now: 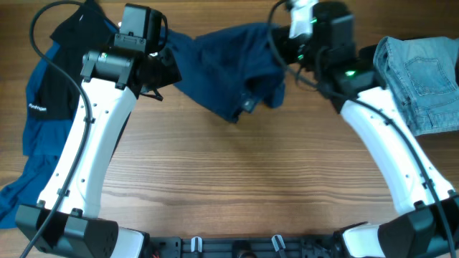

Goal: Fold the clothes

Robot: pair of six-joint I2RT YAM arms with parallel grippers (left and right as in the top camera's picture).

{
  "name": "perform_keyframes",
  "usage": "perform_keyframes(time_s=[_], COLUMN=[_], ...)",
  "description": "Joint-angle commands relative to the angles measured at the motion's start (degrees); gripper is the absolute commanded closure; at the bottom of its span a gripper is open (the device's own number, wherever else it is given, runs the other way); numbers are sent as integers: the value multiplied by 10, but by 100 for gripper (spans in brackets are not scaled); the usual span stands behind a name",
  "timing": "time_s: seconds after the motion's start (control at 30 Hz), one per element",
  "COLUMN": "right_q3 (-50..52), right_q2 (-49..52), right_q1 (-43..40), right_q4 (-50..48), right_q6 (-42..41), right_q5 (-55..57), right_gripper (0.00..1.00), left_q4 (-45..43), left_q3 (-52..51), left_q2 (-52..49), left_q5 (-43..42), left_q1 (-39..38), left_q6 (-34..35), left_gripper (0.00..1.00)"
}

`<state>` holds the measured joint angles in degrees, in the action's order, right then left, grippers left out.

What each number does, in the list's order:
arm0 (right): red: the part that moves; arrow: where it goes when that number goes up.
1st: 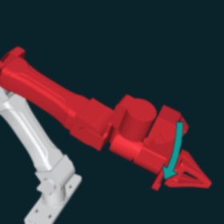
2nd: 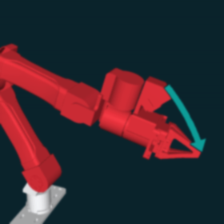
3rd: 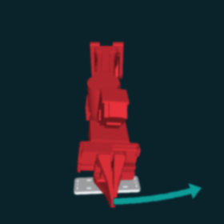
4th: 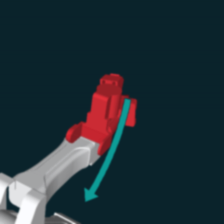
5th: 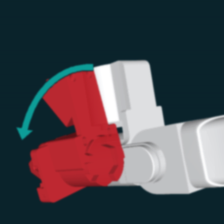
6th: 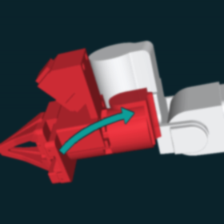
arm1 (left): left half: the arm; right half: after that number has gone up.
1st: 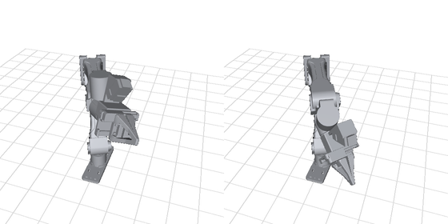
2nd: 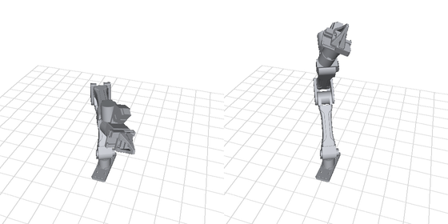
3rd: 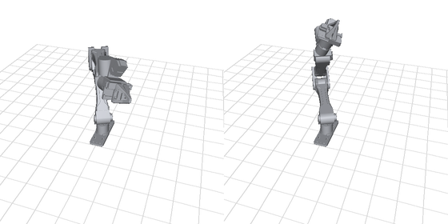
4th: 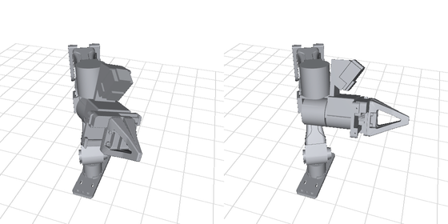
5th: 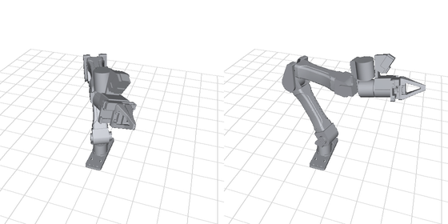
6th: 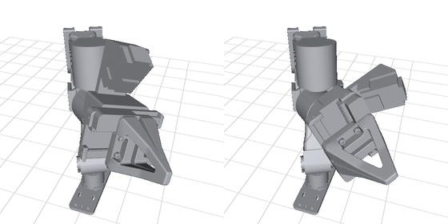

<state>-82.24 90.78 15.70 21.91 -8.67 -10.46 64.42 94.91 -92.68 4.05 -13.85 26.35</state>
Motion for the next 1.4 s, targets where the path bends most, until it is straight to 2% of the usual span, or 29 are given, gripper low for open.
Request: perform_keyframes(time_s=[0.0, 0.13, 0.33, 0.47, 0.53, 0.6, 0.63, 0.83, 0.9, 1.0, 1.13, 1.37], right_q3=[-3, -4, -8, -58, -94, -137, -165, -184, -163, -113, -23, 44], right_q2=[32, 98, 215, 242, 241, 241, 239, 237, 238, 238, 238, 238], right_q1=[-43, -64, -86, -124, -145, -158, -163, -155, -136, -95, -40, -27], right_q4=[-43, -128, -295, -304, -288, -227, -154, 153, 223, 239, 210, 163], right_q6=[31, 57, 37, 8, 5, 8, 12, 28, 38, 44, 26, -11], right_q5=[-10, -35, -43, -82, -133, -170, -195, -222, -222, -206, -176, -170], right_gripper=[96, 96, 96, 91, 71, 11, 0, 0, 0, 4, 11, 16], left_q4=[-3, -8, -8, -4, -5, -6, -6, -6, -6, -10, -12, -12], left_q3=[-5, -5, -5, -5, -8, -10, -10, -10, -10, -10, -10, -10], left_q2=[0, 0, -3, -10, -15, -19, -23, -24, -24, -25, -28, -28], left_q5=[8, 7, 5, 5, 5, 5, 5, 6, 7, 15, 15, 19], left_q1=[2, 2, 2, 2, 0, -3, -5, -5, -5, -5, -5, -5], left_q6=[-22, -31, -35, -35, -35, -35, -35, -39, -52, -52, -52, -52], left_gripper=[47, 48, 49, 50, 51, 51, 51, 49, 47, 46, 43, 41])
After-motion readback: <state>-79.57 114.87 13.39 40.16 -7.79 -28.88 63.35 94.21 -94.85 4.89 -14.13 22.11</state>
